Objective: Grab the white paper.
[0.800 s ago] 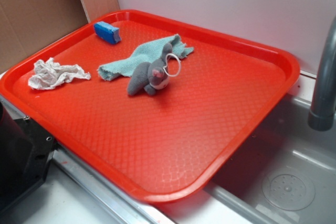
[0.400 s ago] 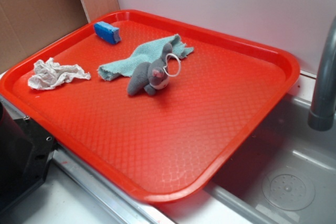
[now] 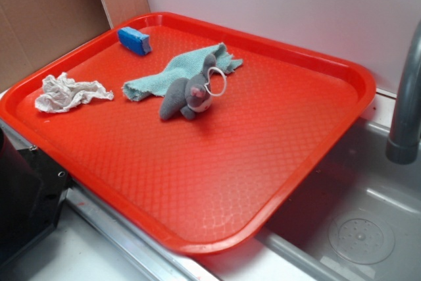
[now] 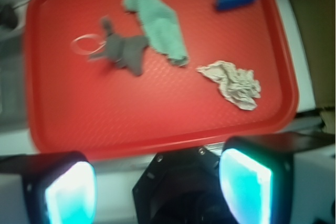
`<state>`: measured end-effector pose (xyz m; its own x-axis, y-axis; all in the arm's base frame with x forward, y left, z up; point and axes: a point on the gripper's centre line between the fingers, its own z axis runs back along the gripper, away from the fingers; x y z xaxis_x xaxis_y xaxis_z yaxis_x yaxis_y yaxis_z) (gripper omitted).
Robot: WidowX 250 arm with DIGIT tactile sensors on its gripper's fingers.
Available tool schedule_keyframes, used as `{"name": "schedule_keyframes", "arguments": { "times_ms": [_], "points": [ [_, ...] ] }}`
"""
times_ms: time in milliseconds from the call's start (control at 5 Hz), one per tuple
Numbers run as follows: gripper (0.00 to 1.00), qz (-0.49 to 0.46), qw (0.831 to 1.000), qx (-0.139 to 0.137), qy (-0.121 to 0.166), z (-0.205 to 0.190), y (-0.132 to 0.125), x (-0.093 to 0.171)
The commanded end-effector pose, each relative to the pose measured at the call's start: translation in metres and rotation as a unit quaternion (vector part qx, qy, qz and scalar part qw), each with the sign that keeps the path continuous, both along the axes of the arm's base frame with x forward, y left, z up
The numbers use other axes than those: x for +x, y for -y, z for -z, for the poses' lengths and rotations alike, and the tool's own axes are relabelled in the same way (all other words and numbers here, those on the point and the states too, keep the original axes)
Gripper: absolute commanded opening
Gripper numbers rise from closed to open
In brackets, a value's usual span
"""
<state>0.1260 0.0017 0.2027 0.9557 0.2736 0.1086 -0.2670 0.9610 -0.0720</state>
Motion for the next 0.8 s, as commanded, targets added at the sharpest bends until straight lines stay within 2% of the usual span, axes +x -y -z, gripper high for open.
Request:
{"name": "schedule_keyframes", "arguments": {
  "times_ms": [0,200,400,600],
  "points": [
    [1.0,-0.203,0.979,0.007,0.028,0.056,-0.052,0.014],
    [1.0,-0.267,0.962,0.009,0.047,0.086,-0.065,0.007],
    [1.0,-0.305,0.95,0.024,0.059,0.109,-0.081,0.007],
    [1.0,-0.335,0.939,0.051,0.057,0.131,-0.097,0.012]
  ]
}}
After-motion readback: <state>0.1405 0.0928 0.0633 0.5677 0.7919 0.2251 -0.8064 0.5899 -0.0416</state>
